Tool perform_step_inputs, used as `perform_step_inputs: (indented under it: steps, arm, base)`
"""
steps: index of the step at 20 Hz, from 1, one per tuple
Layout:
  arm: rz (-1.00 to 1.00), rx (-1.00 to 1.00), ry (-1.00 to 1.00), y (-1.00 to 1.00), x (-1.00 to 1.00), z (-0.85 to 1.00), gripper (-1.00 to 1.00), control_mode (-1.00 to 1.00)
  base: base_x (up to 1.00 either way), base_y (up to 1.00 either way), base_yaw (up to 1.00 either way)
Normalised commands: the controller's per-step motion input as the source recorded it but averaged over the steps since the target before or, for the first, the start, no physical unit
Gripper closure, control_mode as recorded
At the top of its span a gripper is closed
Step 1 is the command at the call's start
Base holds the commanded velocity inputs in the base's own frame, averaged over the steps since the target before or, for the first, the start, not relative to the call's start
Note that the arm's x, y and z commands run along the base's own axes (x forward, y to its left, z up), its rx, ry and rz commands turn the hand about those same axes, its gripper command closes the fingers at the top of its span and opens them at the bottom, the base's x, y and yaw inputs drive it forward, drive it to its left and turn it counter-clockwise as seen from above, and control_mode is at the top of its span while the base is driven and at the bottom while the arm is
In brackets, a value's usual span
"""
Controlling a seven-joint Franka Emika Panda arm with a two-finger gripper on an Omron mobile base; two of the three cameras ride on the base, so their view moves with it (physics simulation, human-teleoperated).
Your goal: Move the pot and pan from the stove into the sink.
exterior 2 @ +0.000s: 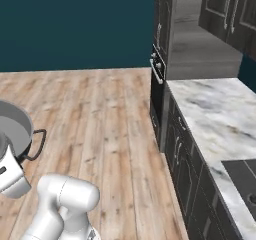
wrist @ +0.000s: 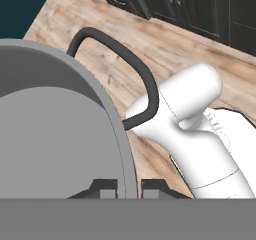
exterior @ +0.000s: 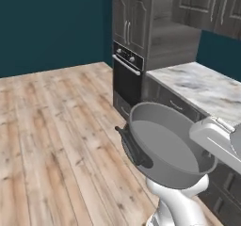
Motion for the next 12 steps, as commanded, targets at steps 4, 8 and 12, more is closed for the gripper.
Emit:
perform_step_inputs:
  steps: [4, 8, 12]
  arm:
    - [0.00, 0.00, 0.00, 0.00, 0.00, 0.00, 1.00, 1.00]
    - [0.00, 0.00, 0.00, 0.00, 0.00, 0.00, 1.00, 1.00]
    - [0.00, 0.00, 0.00, 0.00, 0.00, 0.00, 1.00, 1.00]
  base:
    - [0.00, 0.00, 0.41]
    - [0.00, 0.00, 0.40]
    - [0.00, 0.00, 0.40]
